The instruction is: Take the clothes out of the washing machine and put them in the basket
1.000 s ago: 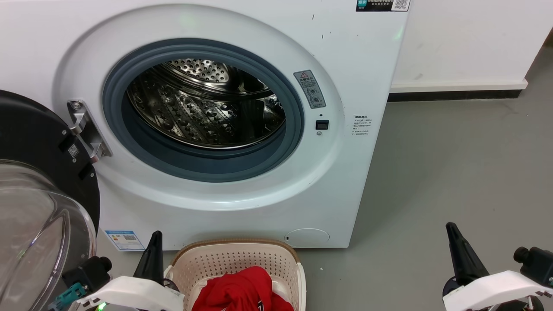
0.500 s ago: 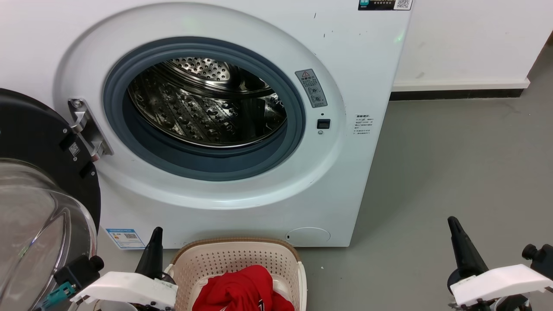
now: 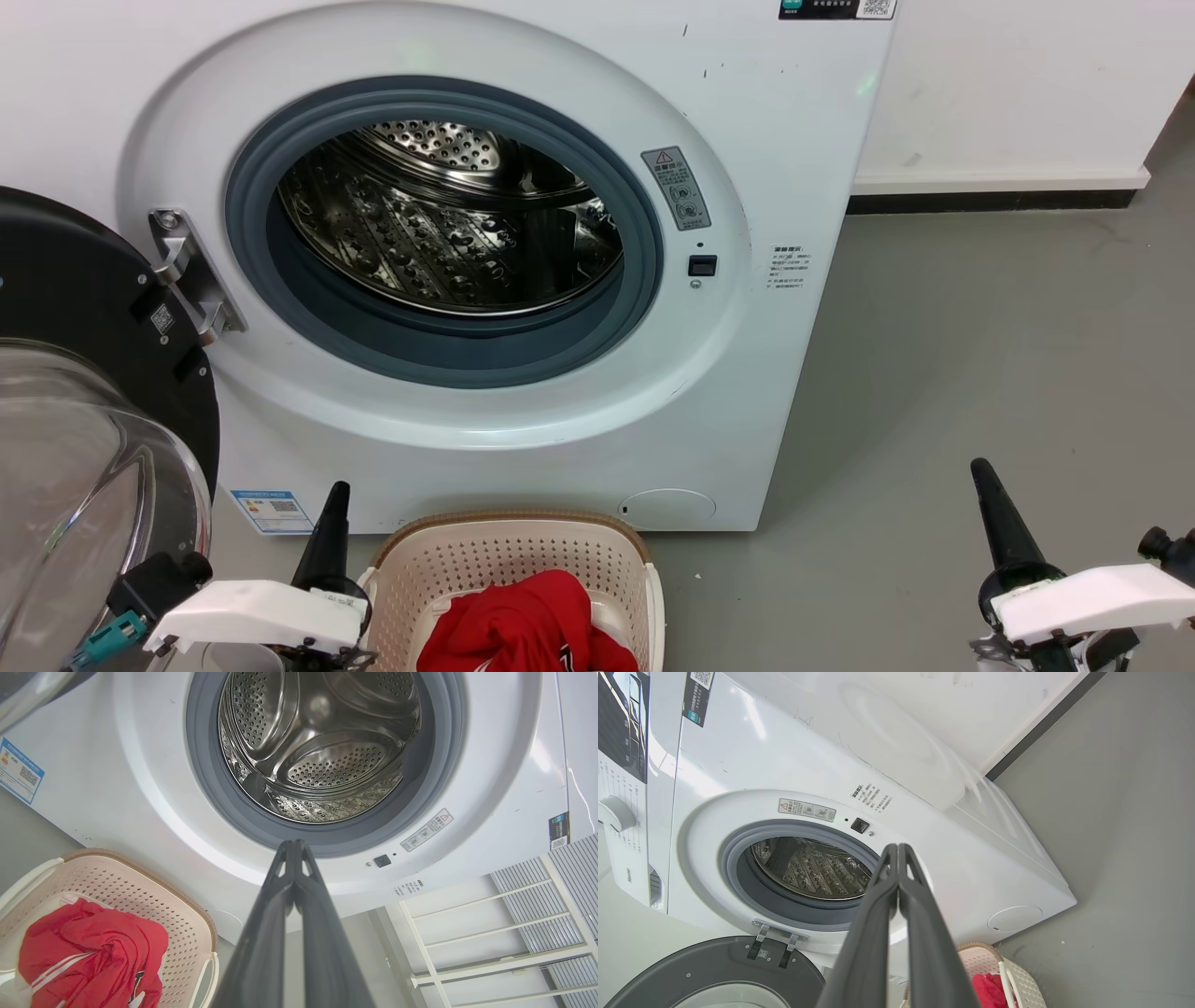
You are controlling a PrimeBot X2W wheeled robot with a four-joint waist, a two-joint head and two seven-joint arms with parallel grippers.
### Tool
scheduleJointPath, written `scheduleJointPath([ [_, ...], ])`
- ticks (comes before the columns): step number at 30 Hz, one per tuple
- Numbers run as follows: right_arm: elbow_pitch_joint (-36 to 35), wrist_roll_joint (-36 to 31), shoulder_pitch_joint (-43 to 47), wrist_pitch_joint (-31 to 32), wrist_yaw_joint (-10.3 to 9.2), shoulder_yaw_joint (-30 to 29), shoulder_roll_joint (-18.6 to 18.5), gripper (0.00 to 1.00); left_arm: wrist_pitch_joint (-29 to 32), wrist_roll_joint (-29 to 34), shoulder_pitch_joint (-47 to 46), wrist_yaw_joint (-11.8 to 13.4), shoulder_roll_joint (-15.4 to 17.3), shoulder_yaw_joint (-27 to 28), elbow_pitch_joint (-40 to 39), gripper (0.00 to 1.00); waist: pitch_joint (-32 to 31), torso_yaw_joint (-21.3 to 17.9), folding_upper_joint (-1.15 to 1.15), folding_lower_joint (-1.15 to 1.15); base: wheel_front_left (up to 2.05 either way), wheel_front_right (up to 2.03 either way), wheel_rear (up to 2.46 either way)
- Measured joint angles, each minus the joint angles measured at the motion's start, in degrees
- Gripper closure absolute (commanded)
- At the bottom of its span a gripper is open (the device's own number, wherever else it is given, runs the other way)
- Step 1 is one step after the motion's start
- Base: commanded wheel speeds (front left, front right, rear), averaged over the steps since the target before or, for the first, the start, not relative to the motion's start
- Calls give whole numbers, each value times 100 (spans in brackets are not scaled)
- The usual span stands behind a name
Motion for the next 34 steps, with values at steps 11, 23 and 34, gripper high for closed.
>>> scheduleJointPath([
  [11, 133, 736, -94, 73, 0, -40, -4, 100, 94, -693, -98, -79, -24, 69, 122, 100, 20, 17, 0, 0, 0, 0, 0],
  [23, 275, 1571, -240, 144, 0, -86, -5, 100, 194, -1477, -224, -180, -51, 165, 253, 100, 46, 38, 0, 0, 0, 0, 0],
  [34, 370, 2154, -345, 198, 0, -120, -4, 100, 270, -2034, -303, -240, -76, 226, 353, 100, 67, 54, 0, 0, 0, 0, 0],
])
